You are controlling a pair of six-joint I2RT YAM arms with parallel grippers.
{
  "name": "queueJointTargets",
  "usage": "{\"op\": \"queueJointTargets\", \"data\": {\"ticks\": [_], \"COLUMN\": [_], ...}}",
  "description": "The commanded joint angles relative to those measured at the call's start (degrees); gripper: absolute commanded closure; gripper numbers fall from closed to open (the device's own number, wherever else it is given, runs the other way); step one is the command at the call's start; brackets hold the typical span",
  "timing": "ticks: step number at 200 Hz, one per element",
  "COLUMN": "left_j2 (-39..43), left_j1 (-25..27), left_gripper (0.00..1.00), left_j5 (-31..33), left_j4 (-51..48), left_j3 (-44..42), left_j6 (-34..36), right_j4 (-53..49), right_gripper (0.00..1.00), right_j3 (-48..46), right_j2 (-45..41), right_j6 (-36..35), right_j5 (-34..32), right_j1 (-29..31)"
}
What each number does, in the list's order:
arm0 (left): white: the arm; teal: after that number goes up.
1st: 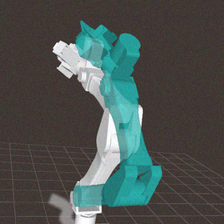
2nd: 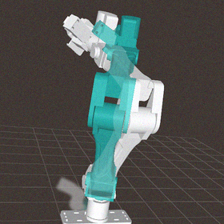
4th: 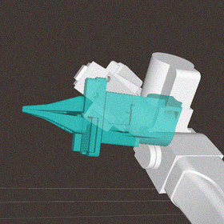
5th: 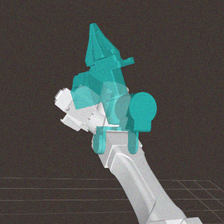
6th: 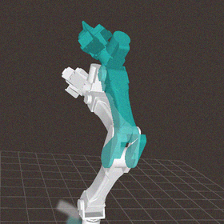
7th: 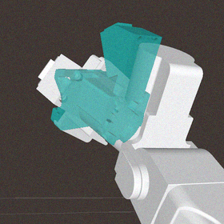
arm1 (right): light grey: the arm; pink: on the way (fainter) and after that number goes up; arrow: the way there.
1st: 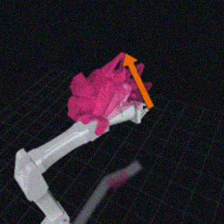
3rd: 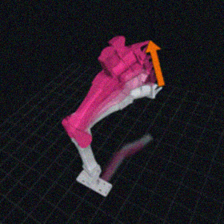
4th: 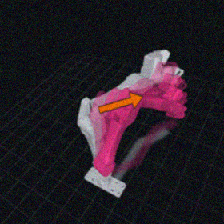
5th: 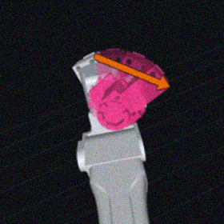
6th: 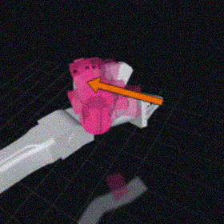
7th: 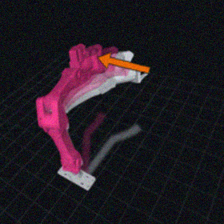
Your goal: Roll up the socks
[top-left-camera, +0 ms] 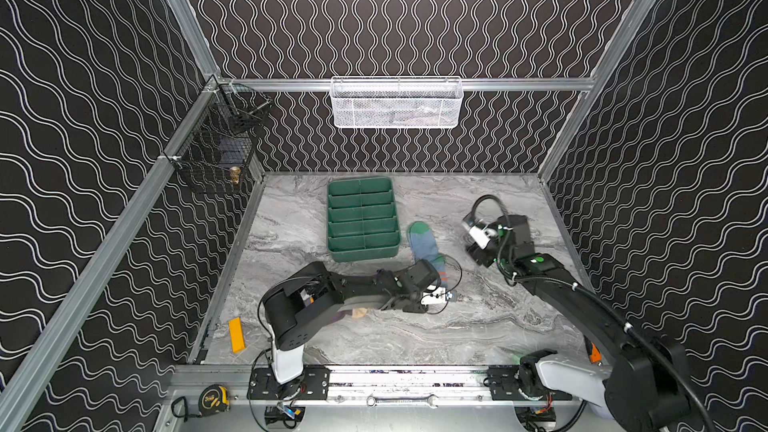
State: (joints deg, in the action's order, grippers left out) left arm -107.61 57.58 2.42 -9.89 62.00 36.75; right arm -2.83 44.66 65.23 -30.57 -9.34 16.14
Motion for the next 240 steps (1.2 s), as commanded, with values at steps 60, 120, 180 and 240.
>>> {"op": "queueJointTargets", "data": {"ticks": [60, 120, 180, 240], "left_j2": [-15.6, -22.9, -30.4, -28.5], "left_j1": [-8.2, -12.3, -13.5, -13.5], "left_gripper": [1.0, 0.99, 0.98, 0.98], "left_j5": [-16.0, -18.9, -22.7, -22.7], "left_j4": [-40.3, -47.2, -52.3, -50.8], "left_j3": [23.3, 34.5, 40.6, 38.6], "left_j6": [-10.9, -13.7, -13.9, -13.6], "right_j4": [-7.1, -11.4, 22.0, 21.7], "right_gripper": [0.34, 0.36, 0.29, 0.36], "right_j3": [-4.8, -20.1, -26.4, -21.9], "right_j2": [-23.6, -20.7, 2.8, 14.6], "right_j6": [-19.0, -39.7, -42.0, -39.7], "right_j5": [17.6, -3.4, -5.9, -5.7], "right_j1": [1.8, 27.2, 30.3, 29.4]}}
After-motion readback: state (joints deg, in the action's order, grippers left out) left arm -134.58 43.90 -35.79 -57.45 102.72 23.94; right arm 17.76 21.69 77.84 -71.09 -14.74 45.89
